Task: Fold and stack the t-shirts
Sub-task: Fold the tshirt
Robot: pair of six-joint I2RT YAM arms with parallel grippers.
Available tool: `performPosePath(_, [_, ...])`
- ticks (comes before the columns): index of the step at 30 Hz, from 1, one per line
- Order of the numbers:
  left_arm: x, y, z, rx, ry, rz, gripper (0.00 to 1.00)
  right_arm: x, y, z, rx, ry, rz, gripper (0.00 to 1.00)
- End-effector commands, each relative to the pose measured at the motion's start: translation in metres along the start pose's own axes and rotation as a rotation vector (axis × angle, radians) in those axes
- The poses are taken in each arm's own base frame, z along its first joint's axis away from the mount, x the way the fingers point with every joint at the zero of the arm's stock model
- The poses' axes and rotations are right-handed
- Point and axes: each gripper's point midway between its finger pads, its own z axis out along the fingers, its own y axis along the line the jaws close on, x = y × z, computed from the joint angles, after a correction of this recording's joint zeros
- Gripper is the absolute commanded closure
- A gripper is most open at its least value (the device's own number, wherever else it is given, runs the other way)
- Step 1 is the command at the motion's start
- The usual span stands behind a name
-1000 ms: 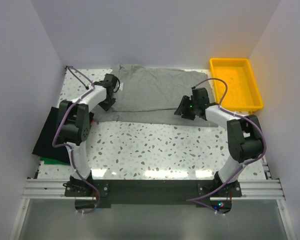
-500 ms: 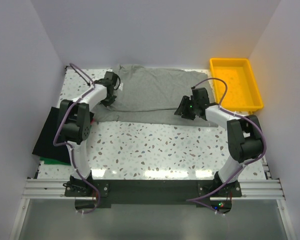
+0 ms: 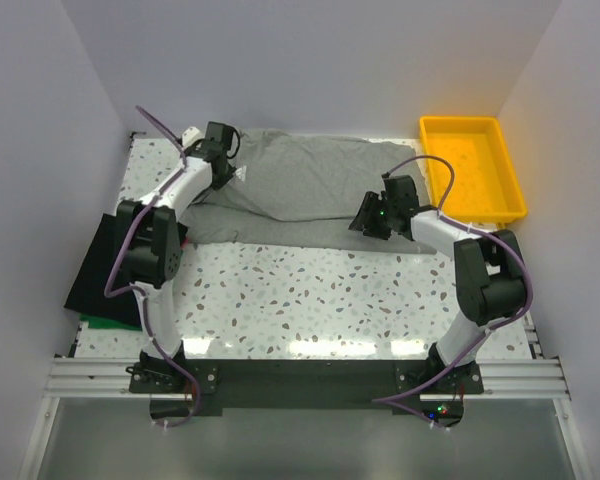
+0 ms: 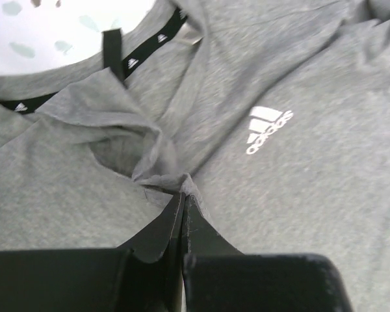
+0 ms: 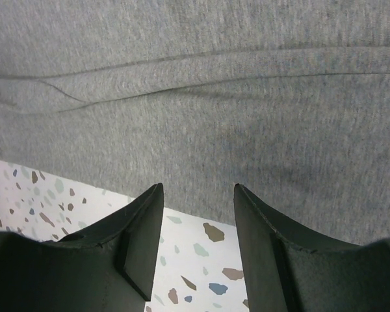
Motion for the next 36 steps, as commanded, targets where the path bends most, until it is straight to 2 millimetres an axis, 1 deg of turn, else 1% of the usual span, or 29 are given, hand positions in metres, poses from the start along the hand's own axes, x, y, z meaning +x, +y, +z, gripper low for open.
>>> performPosePath(1, [-0.027, -0.029, -0.004, 0.091, -0.072, -0.001, 1.0, -0.008, -0.001, 0.002, 0.01, -0.038, -0.036, 0.49])
performPosePath(10, [-0.039, -0.06, 0.005, 0.18, -0.102, 0.001, 1.0, -0.011, -0.005, 0.0, 0.028, -0.049, -0.055, 0.49])
performPosePath(14, [-0.041, -0.067, 0.011, 0.193, -0.105, -0.011, 1.0, -0.011, -0.005, -0.001, 0.031, -0.05, -0.064, 0.49])
performPosePath(20, [-0.038, -0.075, 0.02, 0.218, -0.098, -0.031, 1.0, -0.008, -0.009, 0.0, 0.044, -0.044, -0.071, 0.49])
performPosePath(23, [-0.037, -0.077, 0.023, 0.217, -0.095, -0.034, 1.0, -0.008, -0.011, 0.001, 0.051, -0.041, -0.073, 0.49])
performPosePath(28, [-0.035, -0.064, 0.035, 0.169, -0.081, -0.064, 1.0, -0.011, -0.009, 0.003, 0.047, -0.049, -0.082, 0.49])
performPosePath(29, [-0.032, -0.064, 0.038, 0.166, -0.073, -0.061, 1.0, -0.012, -0.008, 0.003, 0.039, -0.053, -0.085, 0.49])
performPosePath(32, [-0.032, -0.059, 0.045, 0.159, -0.063, -0.062, 1.0, -0.015, -0.004, 0.004, 0.024, -0.052, -0.091, 0.49])
performPosePath(34, [-0.031, -0.061, 0.048, 0.178, -0.052, -0.057, 1.0, -0.014, -0.001, 0.006, 0.01, -0.043, -0.101, 0.49])
performPosePath(35, [-0.031, -0.061, 0.049, 0.184, -0.052, -0.045, 1.0, -0.016, 0.001, 0.006, 0.008, -0.047, -0.106, 0.49])
performPosePath(36, [-0.031, -0.063, 0.05, 0.199, -0.056, -0.05, 0.98, -0.015, 0.005, 0.007, 0.003, -0.044, -0.118, 0.49])
